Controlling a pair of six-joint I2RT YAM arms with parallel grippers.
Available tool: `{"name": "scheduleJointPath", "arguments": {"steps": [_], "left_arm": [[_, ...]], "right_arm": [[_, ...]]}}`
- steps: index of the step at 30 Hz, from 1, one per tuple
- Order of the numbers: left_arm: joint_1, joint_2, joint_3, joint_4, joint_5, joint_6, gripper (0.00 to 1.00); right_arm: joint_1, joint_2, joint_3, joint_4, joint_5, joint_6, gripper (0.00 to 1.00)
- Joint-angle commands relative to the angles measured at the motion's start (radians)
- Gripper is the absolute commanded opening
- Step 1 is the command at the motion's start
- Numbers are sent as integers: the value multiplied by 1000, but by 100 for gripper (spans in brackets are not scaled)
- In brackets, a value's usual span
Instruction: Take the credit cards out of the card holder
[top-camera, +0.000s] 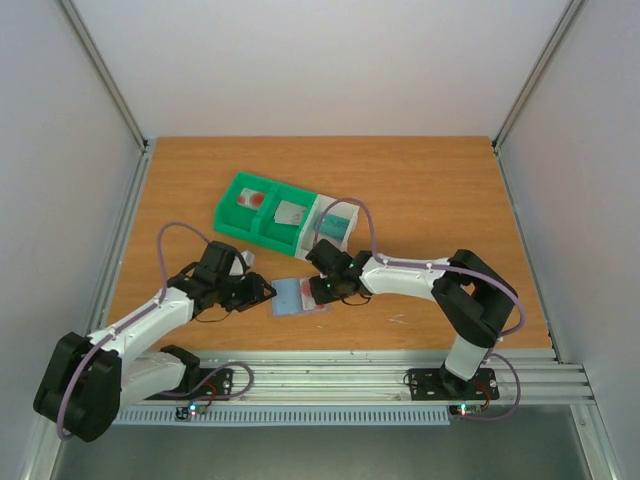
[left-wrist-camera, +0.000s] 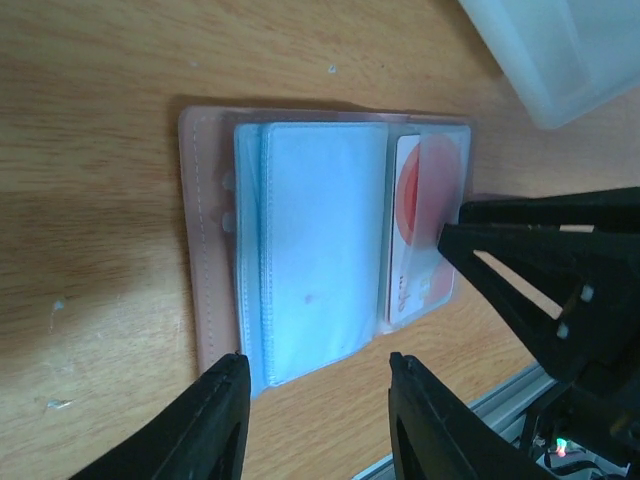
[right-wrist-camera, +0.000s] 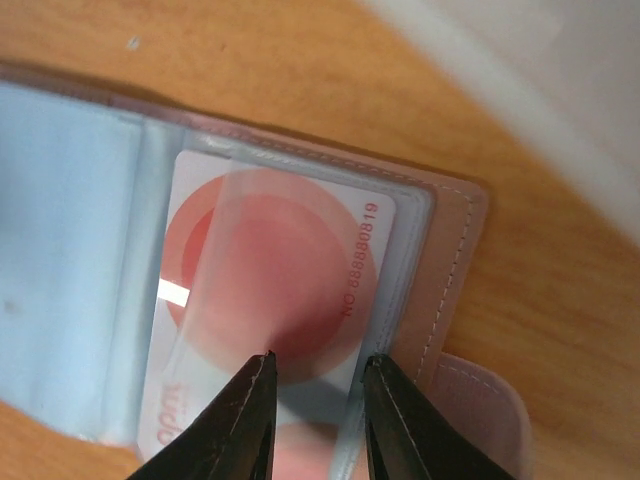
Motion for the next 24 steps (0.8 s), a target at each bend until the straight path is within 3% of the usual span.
{"name": "scheduleJointPath", "arguments": {"steps": [1, 12, 18, 24], "left_arm": [[-9, 18, -21, 86, 8, -29, 40], [-12, 185, -46, 250, -2, -44, 37], [-48, 297, -42, 343, 23, -77, 25], [-128, 327, -8, 311, -53, -93, 13]], "right_arm": [[40, -31, -46, 1, -28, 54, 25], [57, -40, -84, 10, -3, 90, 21], [56, -37, -102, 28, 17, 87, 20], [56, -43, -113, 36, 21, 86, 20]]}}
